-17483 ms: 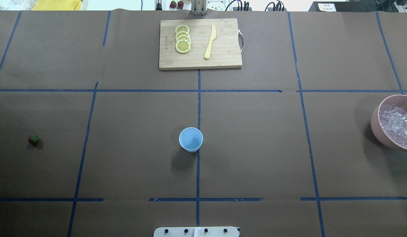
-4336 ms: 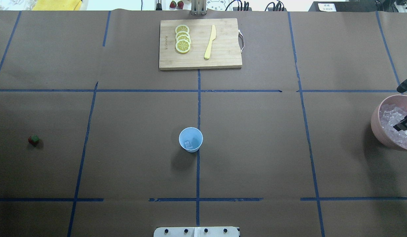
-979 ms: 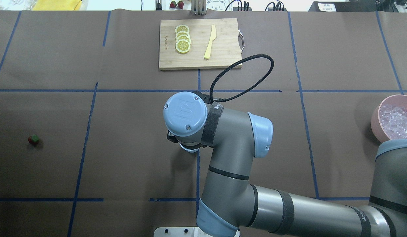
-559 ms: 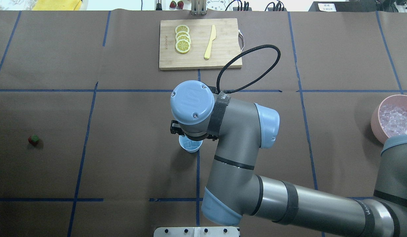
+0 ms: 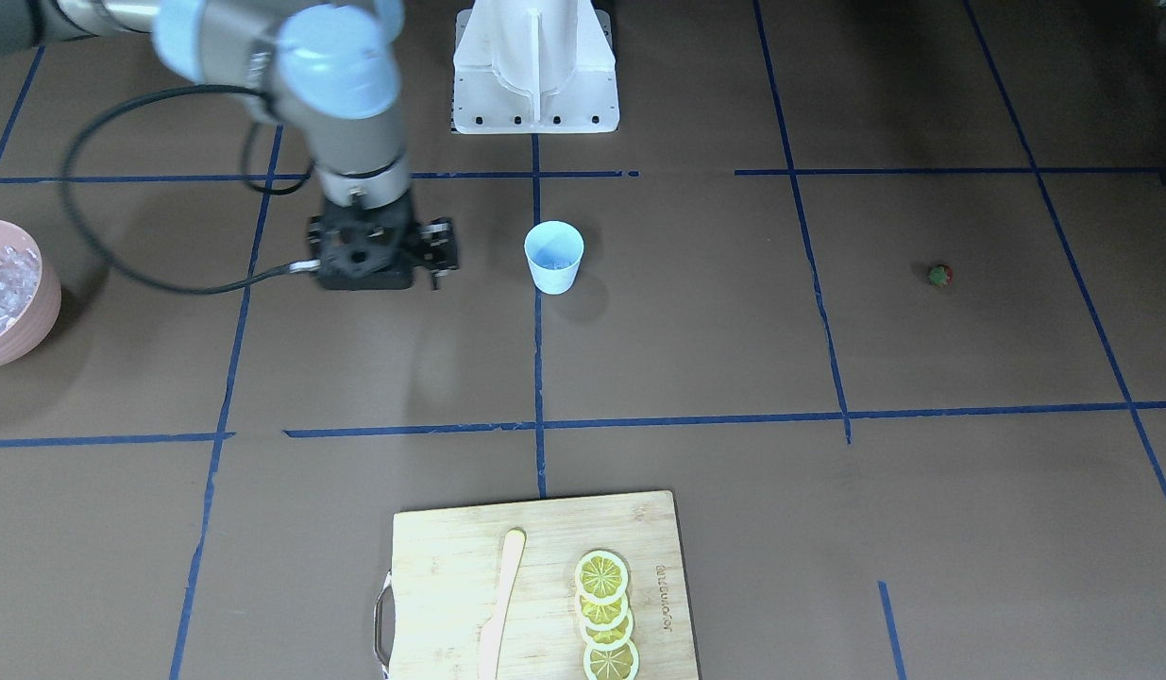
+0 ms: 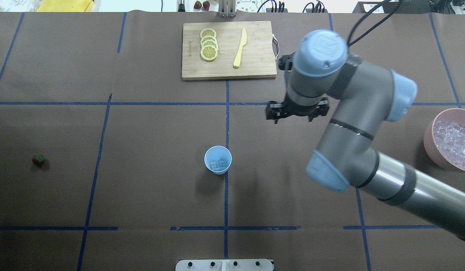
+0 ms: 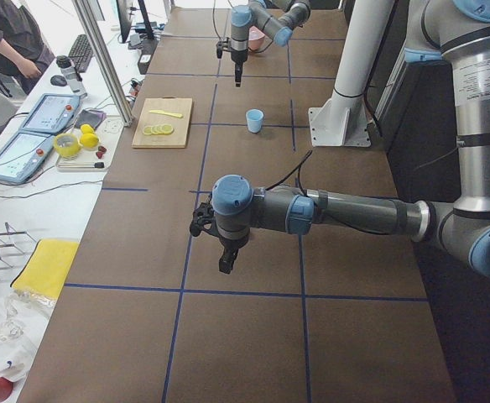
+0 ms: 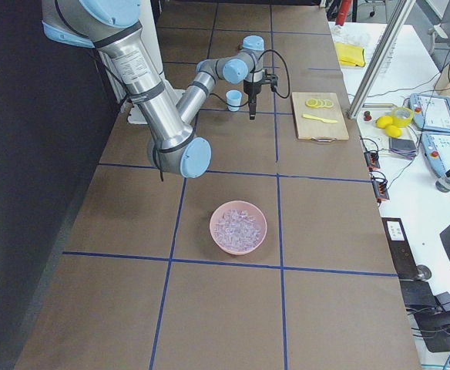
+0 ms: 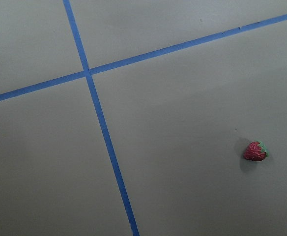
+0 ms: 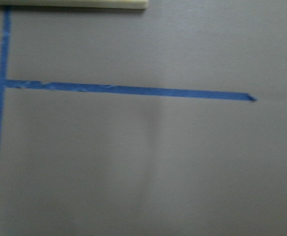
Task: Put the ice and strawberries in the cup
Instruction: 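Move the right gripper back to the pink bowl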
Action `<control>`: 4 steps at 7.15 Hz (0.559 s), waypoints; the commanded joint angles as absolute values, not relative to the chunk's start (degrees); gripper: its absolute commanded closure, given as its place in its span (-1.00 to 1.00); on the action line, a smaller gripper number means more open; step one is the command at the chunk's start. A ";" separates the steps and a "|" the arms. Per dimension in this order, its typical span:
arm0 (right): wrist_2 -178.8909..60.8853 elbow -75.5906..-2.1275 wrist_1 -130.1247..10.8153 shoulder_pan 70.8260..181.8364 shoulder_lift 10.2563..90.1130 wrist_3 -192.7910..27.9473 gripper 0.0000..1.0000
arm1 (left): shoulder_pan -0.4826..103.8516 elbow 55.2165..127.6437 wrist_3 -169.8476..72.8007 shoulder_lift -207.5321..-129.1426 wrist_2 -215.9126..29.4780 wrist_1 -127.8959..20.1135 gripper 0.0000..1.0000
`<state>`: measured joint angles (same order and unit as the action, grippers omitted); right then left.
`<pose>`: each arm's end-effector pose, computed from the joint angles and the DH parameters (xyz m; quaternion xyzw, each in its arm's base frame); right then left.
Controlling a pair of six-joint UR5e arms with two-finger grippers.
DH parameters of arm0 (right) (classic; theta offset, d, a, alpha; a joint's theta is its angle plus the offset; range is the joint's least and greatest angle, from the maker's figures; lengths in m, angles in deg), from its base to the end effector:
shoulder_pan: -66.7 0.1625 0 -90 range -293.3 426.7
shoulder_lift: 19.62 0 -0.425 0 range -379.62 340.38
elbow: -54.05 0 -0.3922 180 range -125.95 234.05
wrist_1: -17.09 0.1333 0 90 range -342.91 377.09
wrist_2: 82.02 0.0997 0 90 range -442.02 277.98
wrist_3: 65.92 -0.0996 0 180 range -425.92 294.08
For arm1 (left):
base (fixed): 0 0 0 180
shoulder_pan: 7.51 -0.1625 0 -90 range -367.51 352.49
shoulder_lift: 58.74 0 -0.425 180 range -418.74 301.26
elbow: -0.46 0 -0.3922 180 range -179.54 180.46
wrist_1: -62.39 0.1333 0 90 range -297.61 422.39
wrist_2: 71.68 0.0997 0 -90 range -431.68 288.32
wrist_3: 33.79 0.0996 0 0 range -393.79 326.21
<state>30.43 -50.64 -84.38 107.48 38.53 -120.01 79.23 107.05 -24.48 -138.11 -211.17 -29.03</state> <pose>-0.4137 -0.4827 0.2569 0.0378 -0.3469 -0.0189 0.9369 -0.0337 -0.4215 0.5908 0.0804 0.4140 0.1260 0.8979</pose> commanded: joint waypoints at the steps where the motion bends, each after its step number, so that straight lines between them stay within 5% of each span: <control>1: 39.83 -53.53 -73.76 118.94 55.18 -102.91 -0.98 | 79.24 107.07 -24.48 -138.11 -211.17 -29.02 -1.00; 4: 46.63 -53.27 -65.70 134.33 72.97 -76.81 -0.98 | 79.15 107.34 -24.48 -138.11 -211.17 -29.11 -1.00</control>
